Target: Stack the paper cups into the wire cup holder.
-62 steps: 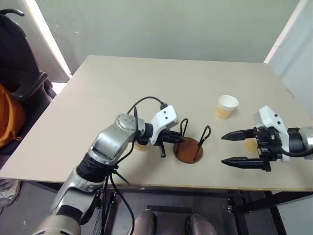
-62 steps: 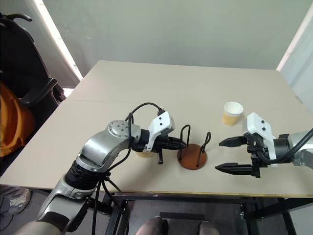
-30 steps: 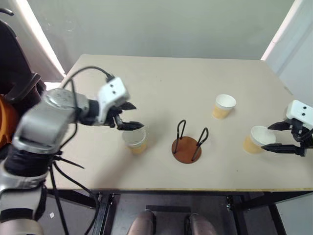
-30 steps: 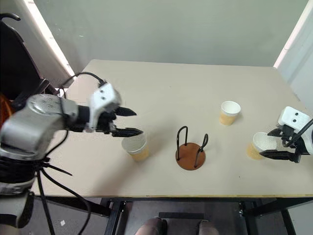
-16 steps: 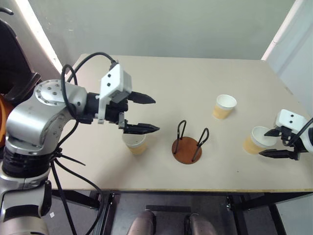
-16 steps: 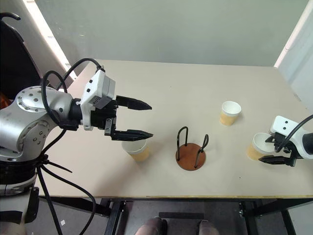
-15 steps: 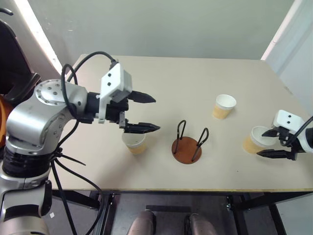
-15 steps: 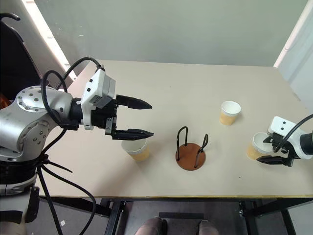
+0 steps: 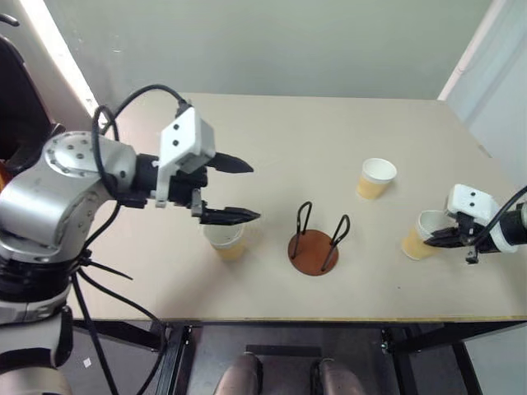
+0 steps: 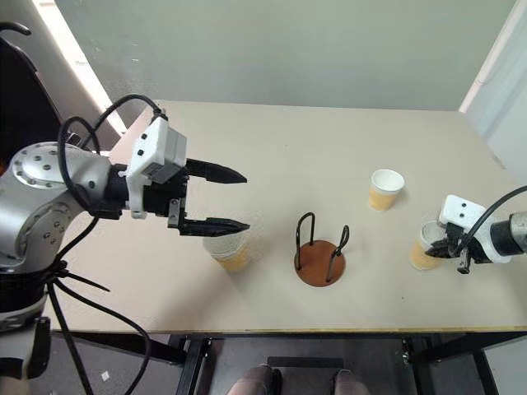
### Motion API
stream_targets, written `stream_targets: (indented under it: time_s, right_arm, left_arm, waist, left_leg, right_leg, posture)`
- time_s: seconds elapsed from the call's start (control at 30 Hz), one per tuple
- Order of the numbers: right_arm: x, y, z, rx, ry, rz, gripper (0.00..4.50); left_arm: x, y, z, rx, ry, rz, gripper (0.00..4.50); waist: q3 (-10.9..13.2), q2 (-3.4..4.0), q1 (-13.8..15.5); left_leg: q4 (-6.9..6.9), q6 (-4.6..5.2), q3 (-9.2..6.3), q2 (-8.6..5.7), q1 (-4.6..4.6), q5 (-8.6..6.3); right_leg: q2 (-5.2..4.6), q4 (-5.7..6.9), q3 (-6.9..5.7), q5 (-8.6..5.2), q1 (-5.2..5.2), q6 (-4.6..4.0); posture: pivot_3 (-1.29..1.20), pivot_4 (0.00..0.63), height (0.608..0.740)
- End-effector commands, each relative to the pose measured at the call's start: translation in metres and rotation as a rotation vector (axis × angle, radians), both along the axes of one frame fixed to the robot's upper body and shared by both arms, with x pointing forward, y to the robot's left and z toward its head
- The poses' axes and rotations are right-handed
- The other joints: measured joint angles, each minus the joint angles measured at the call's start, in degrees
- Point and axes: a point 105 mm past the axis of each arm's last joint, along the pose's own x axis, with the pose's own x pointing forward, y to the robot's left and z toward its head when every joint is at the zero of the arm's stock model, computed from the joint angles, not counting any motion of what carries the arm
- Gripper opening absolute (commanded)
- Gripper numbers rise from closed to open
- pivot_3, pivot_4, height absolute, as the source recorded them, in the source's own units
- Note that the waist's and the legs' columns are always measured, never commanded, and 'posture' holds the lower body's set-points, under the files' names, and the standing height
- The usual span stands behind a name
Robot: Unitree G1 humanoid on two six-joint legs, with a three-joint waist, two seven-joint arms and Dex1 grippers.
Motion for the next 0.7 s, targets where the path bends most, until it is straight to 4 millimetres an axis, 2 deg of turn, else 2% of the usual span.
stream_targets:
  time_s: [0.03, 0.1, 0.17, 0.2, 0.37, 0.5, 0.7]
  right_arm:
    - [-0.009, 0.034, 0.086, 0.090, -0.228, 0.183, 0.01]
    - [-0.014, 0.056, 0.117, 0.133, -0.312, 0.298, 0.01]
    - [-0.016, 0.078, 0.132, 0.154, -0.348, 0.401, 0.01]
    - [-0.017, 0.091, 0.132, 0.154, -0.341, 0.467, 0.01]
    - [-0.024, 0.127, 0.112, 0.113, -0.248, 0.667, 0.01]
    - [-0.025, 0.137, 0.094, 0.066, -0.190, 0.738, 0.01]
    - [-0.027, 0.145, 0.081, 0.053, -0.146, 0.793, 0.01]
  left_arm:
    - [0.004, 0.017, 0.014, 0.015, -0.072, 0.055, 4.50]
    - [0.005, 0.020, 0.012, 0.025, -0.070, 0.056, 4.50]
    - [0.005, 0.017, 0.008, 0.032, -0.063, 0.039, 4.50]
    - [0.004, 0.015, 0.007, 0.031, -0.061, 0.031, 4.50]
    - [0.005, 0.019, 0.006, 0.039, -0.063, 0.038, 4.50]
    - [0.002, 0.019, 0.004, 0.049, -0.054, 0.026, 4.50]
    - [-0.001, 0.018, 0.001, 0.052, -0.043, 0.024, 4.50]
  waist:
    - [0.0, 0.07, -0.1]
    - [0.1, 0.19, -0.4]
    - [0.0, 0.07, -0.5]
    - [0.0, -0.05, -0.6]
    - [0.0, 0.00, -0.6]
    - [0.0, 0.02, -0.5]
    - [0.0, 0.01, -0.6]
  left_leg:
    - [-0.01, -0.01, 0.00, 0.00, -0.01, 0.01]
    - [-0.04, -0.02, 0.01, -0.01, -0.04, 0.02]
    - [-0.13, -0.06, 0.00, 0.03, 0.01, 0.05]
    - [-0.16, -0.05, -0.03, 0.10, 0.02, 0.04]
    - [-0.09, -0.06, -0.15, 0.20, -0.02, 0.05]
    - [-0.10, -0.48, -0.14, 0.17, -0.08, 0.30]
    - [-0.19, -0.51, -0.12, 0.20, -0.06, 0.27]
  right_leg:
    - [0.00, 0.02, 0.00, -0.11, -0.03, -0.18]
    - [0.01, 0.04, 0.02, -0.16, -0.12, -0.28]
    - [0.08, 0.07, 0.00, -0.22, -0.14, -0.39]
    - [0.11, 0.05, -0.03, -0.27, -0.13, -0.48]
    - [0.15, 0.07, -0.11, -0.35, -0.14, -0.63]
    - [0.11, 0.07, -0.11, -0.35, -0.18, -0.62]
    - [0.10, 0.06, -0.11, -0.35, -0.19, -0.62]
  posture:
    - [0.00, 0.150, 0.740]
    - [0.00, 0.150, 0.740]
    - [0.00, 0.150, 0.740]
    - [0.00, 0.150, 0.740]
    - [0.00, 0.150, 0.740]
    - [0.00, 0.150, 0.740]
    - [0.00, 0.150, 0.740]
